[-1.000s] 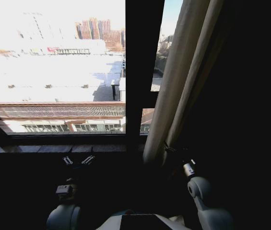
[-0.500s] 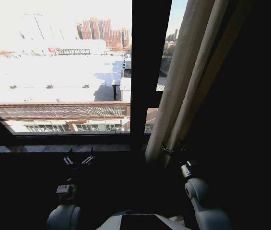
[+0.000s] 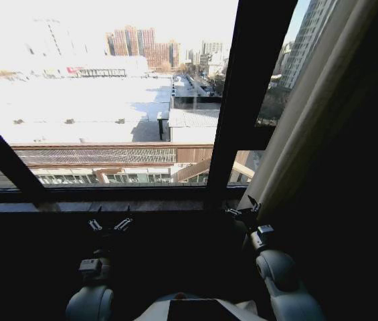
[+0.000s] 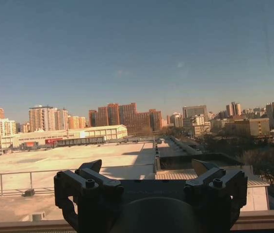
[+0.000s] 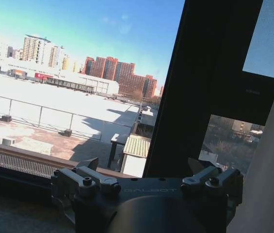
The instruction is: Open the curtains by pulling them apart, changing their state from closed to fully open.
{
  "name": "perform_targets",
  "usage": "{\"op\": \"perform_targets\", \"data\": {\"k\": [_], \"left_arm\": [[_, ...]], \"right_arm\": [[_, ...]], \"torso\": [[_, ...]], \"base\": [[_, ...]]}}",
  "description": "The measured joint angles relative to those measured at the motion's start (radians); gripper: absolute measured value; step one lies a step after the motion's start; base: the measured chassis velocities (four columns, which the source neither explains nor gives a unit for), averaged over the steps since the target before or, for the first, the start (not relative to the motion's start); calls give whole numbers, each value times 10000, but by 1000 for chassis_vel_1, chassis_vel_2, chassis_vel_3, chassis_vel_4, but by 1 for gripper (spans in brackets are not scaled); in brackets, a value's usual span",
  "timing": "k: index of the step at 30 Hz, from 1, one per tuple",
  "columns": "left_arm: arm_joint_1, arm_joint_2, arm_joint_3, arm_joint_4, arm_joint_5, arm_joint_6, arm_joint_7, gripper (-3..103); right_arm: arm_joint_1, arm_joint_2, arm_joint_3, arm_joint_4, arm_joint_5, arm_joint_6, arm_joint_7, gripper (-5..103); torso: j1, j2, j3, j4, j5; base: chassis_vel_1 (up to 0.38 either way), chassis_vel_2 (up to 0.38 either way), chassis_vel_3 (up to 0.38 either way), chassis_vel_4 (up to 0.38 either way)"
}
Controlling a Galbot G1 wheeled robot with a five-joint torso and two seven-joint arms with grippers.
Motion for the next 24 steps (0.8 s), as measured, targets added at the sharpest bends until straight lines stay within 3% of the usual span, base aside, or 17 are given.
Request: {"op": "perform_targets", "data": {"k": [24], "left_arm": [[98, -117, 110, -151, 197, -14, 3, 100]], "right_arm": [[-98, 17, -11, -67, -100, 213, -40, 100]], "torso": [[0, 0, 0, 2, 2]], "base": [[353, 357, -348, -348]]}}
